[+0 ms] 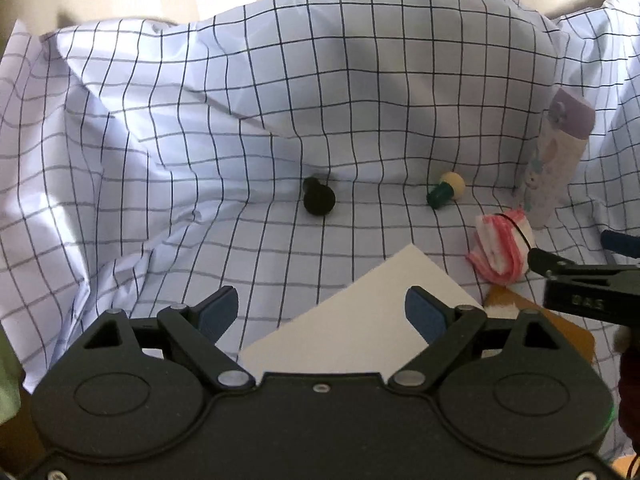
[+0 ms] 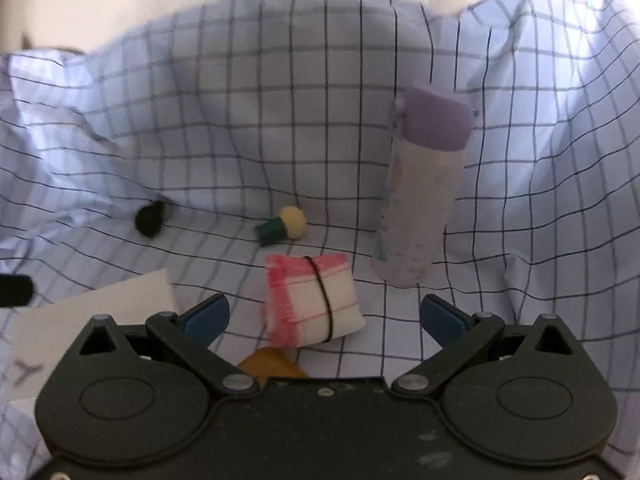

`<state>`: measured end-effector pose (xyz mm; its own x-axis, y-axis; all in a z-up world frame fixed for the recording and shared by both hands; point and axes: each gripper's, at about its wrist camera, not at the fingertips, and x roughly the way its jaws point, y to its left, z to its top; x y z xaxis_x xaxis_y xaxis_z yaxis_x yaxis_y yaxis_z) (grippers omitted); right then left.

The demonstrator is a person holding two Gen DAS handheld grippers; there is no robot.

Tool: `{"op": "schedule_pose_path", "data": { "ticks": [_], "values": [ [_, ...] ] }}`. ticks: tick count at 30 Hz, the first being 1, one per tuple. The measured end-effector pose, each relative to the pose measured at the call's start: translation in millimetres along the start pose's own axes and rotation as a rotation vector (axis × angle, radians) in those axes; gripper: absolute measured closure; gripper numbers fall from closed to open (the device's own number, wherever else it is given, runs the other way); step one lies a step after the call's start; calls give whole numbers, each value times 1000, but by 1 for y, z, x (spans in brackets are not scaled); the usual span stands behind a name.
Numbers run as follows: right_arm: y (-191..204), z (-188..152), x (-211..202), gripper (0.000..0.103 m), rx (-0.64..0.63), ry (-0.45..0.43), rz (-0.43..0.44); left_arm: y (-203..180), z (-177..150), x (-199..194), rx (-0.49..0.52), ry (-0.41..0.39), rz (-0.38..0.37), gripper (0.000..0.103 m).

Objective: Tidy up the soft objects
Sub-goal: 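Reach the right tool toward the pink-edged cloth while the left approaches the green-handled stick, then close the right gripper on the pink-edged cloth while the left grasps the green-handled stick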

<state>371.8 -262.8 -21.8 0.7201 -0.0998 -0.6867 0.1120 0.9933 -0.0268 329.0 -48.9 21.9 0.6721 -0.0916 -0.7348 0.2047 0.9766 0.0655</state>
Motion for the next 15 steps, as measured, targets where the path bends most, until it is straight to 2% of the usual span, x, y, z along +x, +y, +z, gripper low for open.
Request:
{"op": "schedule_pose_path", "data": {
  "ticks": [4, 10, 15],
  "values": [
    [-6, 3, 31, 6, 30, 37, 22, -6, 14, 13, 10, 11, -10, 15],
    [-4, -4, 62, 11, 44, 46, 37, -21, 40, 32, 5, 47, -42, 15],
    [4, -10, 66, 16, -7, -1, 43, -38, 63, 53, -61, 97, -93, 15]
  ]
}}
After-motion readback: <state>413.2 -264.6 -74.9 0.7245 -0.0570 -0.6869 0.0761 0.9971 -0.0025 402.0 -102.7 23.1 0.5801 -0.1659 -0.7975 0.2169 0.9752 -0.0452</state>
